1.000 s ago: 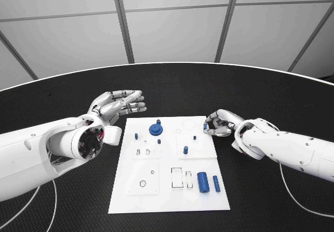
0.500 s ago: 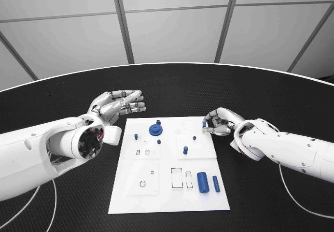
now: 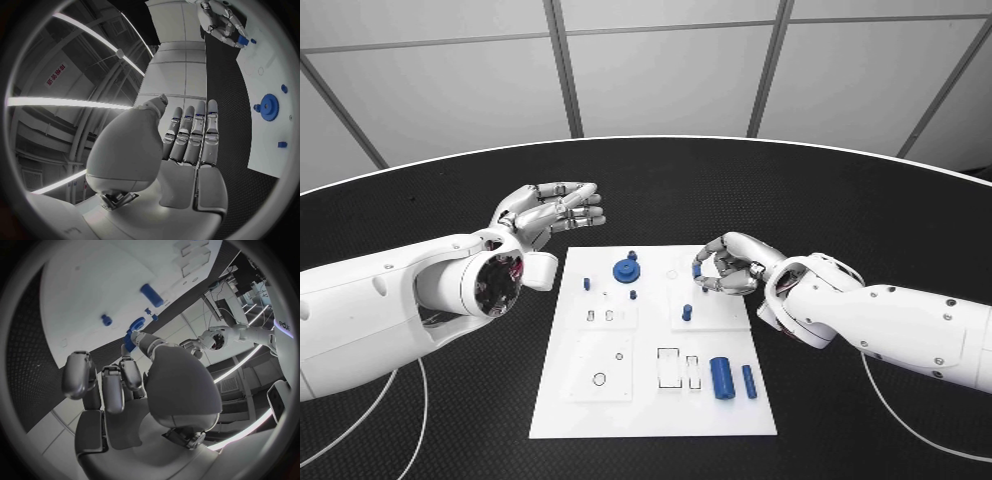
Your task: Assemble the parts on the task board
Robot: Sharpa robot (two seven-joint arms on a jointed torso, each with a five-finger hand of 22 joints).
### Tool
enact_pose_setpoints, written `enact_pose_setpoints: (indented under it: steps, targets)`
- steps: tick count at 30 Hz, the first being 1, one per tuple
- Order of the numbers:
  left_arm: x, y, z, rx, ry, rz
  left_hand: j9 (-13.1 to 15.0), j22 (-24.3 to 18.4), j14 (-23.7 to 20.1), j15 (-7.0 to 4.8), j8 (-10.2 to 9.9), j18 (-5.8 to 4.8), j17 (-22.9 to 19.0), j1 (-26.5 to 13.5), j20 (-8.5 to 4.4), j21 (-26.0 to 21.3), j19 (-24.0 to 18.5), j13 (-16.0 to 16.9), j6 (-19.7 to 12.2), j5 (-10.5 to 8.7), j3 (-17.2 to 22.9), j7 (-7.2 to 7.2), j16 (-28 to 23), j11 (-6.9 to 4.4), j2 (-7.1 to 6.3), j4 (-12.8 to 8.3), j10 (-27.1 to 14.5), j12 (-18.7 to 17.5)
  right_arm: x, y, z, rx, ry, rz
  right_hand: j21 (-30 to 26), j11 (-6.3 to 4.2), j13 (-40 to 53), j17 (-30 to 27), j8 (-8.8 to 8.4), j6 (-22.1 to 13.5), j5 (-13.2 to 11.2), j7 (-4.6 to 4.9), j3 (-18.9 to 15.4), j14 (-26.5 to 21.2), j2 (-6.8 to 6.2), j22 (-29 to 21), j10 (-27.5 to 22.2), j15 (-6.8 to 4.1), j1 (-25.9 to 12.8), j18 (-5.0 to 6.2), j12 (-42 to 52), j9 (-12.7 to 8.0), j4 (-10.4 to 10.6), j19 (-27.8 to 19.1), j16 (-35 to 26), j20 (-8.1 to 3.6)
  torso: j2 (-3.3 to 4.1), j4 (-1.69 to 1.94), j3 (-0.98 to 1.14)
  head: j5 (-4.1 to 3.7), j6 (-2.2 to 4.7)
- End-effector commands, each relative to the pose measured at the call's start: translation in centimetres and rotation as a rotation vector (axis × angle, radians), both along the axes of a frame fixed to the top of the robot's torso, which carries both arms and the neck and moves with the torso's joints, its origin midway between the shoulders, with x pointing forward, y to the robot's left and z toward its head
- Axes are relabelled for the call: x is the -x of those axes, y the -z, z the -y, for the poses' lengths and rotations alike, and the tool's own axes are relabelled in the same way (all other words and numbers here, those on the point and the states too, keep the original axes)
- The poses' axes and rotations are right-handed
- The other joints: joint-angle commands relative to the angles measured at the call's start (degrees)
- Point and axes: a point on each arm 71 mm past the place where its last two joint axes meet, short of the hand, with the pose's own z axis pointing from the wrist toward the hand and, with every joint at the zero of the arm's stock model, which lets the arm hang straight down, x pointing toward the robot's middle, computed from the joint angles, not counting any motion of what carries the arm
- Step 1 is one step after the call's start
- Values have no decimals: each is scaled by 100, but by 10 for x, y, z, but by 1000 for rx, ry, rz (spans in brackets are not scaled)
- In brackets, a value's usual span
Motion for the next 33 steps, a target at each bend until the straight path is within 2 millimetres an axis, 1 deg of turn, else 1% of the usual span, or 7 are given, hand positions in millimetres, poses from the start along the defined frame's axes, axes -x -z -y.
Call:
enact_pose_setpoints:
  steps: [1, 4, 11, 16, 19, 21, 33]
  targets:
    - [-3, 0, -1, -2, -5, 0, -9, -5, -39, -10, -26, 72, 5, 14, 37, 3, 4, 1, -18, -24, -9, 203, -19, 27, -51, -1, 33, -34, 6, -1, -15, 0, -31, -10, -13, 34, 2, 1241, -14, -32, 37, 9, 37, 524, 51, -5, 13, -24, -23, -36, -14, 55, -3, -19, 31, -21, -88, 7, -47, 96, -59]
    - [-6, 1, -2, -5, -12, 1, -9, -6, -40, -10, -27, 72, 6, 14, 37, 3, 4, 1, -19, -24, -10, 204, -20, 27, -53, -1, 33, -36, 10, -2, -33, 4, -62, -17, -6, 39, 8, 1249, -20, -45, 37, 16, 44, 526, 54, 3, 16, -20, -27, -39, -9, 54, -7, -14, 34, -19, -150, -16, -84, 193, -107]
    - [-12, 2, -3, -9, -22, 2, -9, -6, -40, -10, -27, 72, 6, 14, 37, 3, 4, 1, -19, -24, -10, 204, -20, 27, -53, -1, 33, -36, 9, 0, -75, 15, -127, -32, -18, 43, 8, 1250, -23, -54, 44, 20, 54, 526, 61, -7, 15, -16, -27, -36, -9, 55, -13, -21, 35, -17, -215, -12, -137, 409, -192]
    - [-14, 2, 0, -10, -21, 1, -9, -6, -40, -10, -27, 72, 6, 14, 37, 3, 4, 1, -19, -24, -10, 204, -20, 27, -53, -1, 33, -36, 8, 2, -100, 39, -163, -32, -22, 50, 7, 1242, -29, -68, 56, 27, 62, 524, 65, -9, 12, -11, -37, -35, -11, 55, -15, -23, 32, -13, -222, 16, -162, 470, -215]
    - [-15, 2, 1, -10, -19, 1, -10, -7, -42, -9, -28, 72, 7, 14, 37, 3, 3, 1, -20, -24, -11, 204, -22, 28, -54, -1, 32, -37, 6, 3, -113, 49, -171, -35, -22, 54, 14, 1244, -32, -74, 60, 31, 62, 525, 65, -7, 16, -8, -47, -36, -5, 55, -13, -23, 32, -11, -216, -9, -162, 541, -222]
    - [-15, 2, 3, -10, -17, 1, -10, -7, -42, -9, -28, 72, 7, 14, 37, 3, 3, 1, -20, -24, -11, 204, -22, 28, -54, -1, 32, -37, 5, 4, -119, 57, -172, -36, -22, 54, 14, 1244, -32, -74, 60, 31, 62, 525, 65, -7, 16, -8, -47, -36, -5, 55, -13, -23, 32, -11, -203, -20, -144, 577, -220]
    - [-16, 2, 8, -10, -8, -1, -10, -8, -44, -8, -28, 72, 9, 13, 38, 2, 3, 1, -20, -24, -12, 204, -25, 28, -55, 1, 33, -38, 2, 9, -140, 116, -192, -21, -25, 58, 8, 1243, -36, -85, 76, 36, 71, 524, 65, -7, 7, -4, -51, -36, -11, 56, -21, -24, 32, -8, -185, -28, -115, 681, -277]
